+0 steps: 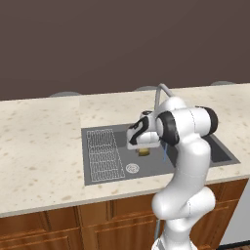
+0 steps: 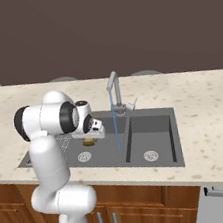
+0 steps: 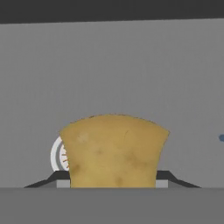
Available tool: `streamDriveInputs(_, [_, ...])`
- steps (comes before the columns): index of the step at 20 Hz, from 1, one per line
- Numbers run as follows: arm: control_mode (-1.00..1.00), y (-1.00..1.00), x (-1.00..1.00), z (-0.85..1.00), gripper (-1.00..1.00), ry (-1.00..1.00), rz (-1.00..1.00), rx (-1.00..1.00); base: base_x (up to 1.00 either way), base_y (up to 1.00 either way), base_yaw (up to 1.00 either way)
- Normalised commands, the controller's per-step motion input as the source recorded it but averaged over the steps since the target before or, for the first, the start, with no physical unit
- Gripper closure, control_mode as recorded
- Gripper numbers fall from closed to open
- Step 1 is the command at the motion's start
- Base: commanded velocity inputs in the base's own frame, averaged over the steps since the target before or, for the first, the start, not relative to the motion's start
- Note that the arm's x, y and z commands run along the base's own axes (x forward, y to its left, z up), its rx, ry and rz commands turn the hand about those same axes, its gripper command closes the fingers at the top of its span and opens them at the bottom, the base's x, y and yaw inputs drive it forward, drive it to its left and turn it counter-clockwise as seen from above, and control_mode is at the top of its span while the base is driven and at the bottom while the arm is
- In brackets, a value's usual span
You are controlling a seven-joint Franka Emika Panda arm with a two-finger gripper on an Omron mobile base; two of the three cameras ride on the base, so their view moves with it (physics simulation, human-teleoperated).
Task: Soak the sponge with water for a few seconds and then drop it inside the sink.
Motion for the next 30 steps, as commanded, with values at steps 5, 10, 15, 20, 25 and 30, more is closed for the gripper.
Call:
streamDriveInputs(5, [-1.00,0.00,0.03,-0.35,1.00,-0.02,0.00,0.00,0.00,0.00,0.00])
streamDriveInputs(10, [-1.00,0.00,0.00,-0.37,1.00,-0.04,0.00,0.00,0.00,0.00,0.00])
streamDriveInputs(15, [-1.00,0.00,0.00,-0.47,1.00,-0.07,0.00,0.00,0.00,0.00,0.00])
streamDriveInputs(20, [-1.00,0.00,0.00,-0.25,1.00,-0.02,0.00,0.00,0.00,0.00,0.00])
streamDriveInputs(25, [-1.00,0.00,0.00,0.00,1.00,0.00,0.00,0.00,0.00,0.00,0.00])
streamDriveInputs(30, [-1.00,0.00,0.00,0.00,1.00,0.00,0.00,0.00,0.00,0.00,0.00])
